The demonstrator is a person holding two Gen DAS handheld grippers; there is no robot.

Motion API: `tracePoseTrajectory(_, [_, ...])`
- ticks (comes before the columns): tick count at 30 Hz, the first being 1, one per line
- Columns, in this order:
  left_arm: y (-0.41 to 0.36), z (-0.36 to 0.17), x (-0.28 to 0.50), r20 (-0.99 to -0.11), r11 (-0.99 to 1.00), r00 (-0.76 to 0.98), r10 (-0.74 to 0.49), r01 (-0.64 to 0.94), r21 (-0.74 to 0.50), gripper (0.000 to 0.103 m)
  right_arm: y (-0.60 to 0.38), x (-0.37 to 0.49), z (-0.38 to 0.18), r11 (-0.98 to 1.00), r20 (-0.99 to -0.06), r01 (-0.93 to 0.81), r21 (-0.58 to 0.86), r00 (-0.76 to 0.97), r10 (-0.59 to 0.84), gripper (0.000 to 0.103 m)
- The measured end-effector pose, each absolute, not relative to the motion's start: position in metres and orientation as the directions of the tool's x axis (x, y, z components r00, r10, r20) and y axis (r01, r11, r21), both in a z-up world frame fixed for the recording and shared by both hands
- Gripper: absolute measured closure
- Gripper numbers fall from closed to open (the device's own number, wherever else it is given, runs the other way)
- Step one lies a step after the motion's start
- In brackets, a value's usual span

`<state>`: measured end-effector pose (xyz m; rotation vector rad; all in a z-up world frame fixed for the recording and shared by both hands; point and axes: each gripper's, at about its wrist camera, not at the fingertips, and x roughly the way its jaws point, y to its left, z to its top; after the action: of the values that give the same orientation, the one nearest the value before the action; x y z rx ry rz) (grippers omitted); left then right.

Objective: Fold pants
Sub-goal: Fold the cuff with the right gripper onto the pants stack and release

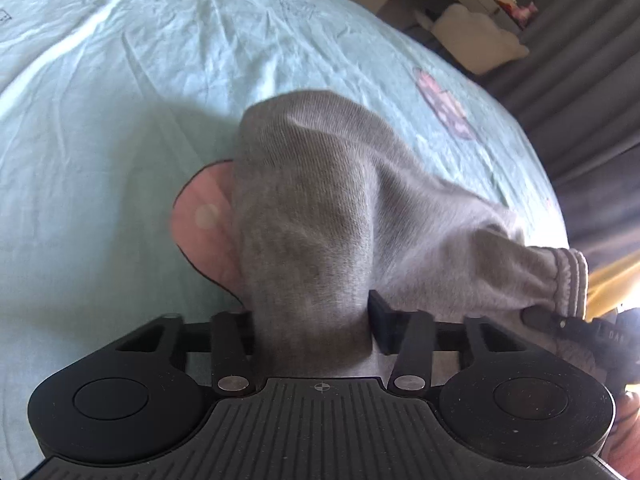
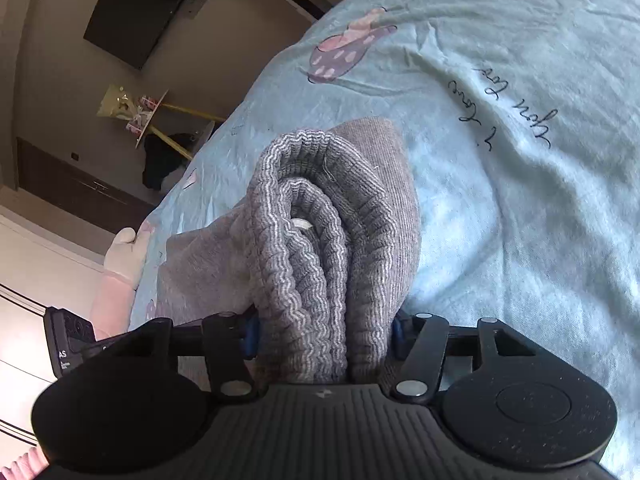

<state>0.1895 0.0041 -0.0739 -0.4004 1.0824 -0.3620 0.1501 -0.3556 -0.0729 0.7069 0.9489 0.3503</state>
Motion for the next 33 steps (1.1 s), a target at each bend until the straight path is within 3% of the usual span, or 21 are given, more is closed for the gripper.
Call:
tracePoseTrajectory(4, [-0.002,-0.051,0.188,-0.741,0.865,0.466,-0.483,0.125,-0.486,0.071,-0.355,0.149,-0.046,0.713,-0.561,-0.030,0.700,0.595,0.575,0.052])
tracePoseTrajectory(11, [-0.007,-0.012,0.205,-0.678,0.873,0.567,-0.468,0.178,-0.453,0.067,-0.357,0.176,0.001,0.728,-0.506,-0.081,0.681,0.668,0.546,0.051])
tracePoseTrajectory(13, [-0.011,-0.007,0.211,-0.693,0.906,0.593,-0.409,0.172,-0.388,0.047,-0.360,0.185,0.004,0.748,-0.529,-0.052,0.661,0.675,0.514,0.045])
tracePoseTrajectory(14, [-0.011,-0.006,0.210,-0.703,0.927,0.613,-0.359,0.146,-0.346,0.044,-0.364,0.190,0.002,0.758,-0.558,-0.012,0.652,0.670,0.490,0.034])
tracePoseTrajectory(16, [-0.010,-0.007,0.204,-0.707,0.952,0.643,-0.293,0.127,-0.279,0.042,-0.366,0.194,0.000,0.831,-0.656,0.091,0.549,0.663,0.361,0.025])
tracePoseTrajectory(18, [-0.009,-0.012,0.189,-0.725,0.962,0.634,-0.269,0.139,-0.236,0.039,-0.364,0.179,0.003,0.896,-0.670,0.092,0.435,0.697,0.254,0.025])
tracePoseTrajectory(21, [-0.012,-0.030,0.164,-0.750,0.975,0.623,-0.223,0.135,-0.177,0.029,-0.352,0.157,0.002,0.912,-0.669,0.057,0.406,0.698,0.255,0.025])
tracePoseTrajectory(24, [-0.017,-0.052,0.143,-0.785,0.984,0.594,-0.178,0.117,-0.135,0.029,-0.334,0.139,-0.009,0.937,-0.697,0.048,0.346,0.682,0.223,0.025])
tracePoseTrajectory(30, [-0.016,-0.063,0.122,-0.767,0.991,0.627,-0.133,0.084,-0.103,0.021,-0.311,0.120,-0.026,0.984,-0.753,0.052,0.168,0.651,0.095,0.024])
tracePoseTrajectory(33, [-0.018,-0.066,0.121,-0.759,0.995,0.644,-0.099,0.088,-0.056,0.012,-0.307,0.122,-0.036,0.993,-0.768,0.045,0.105,0.638,0.052,0.016])
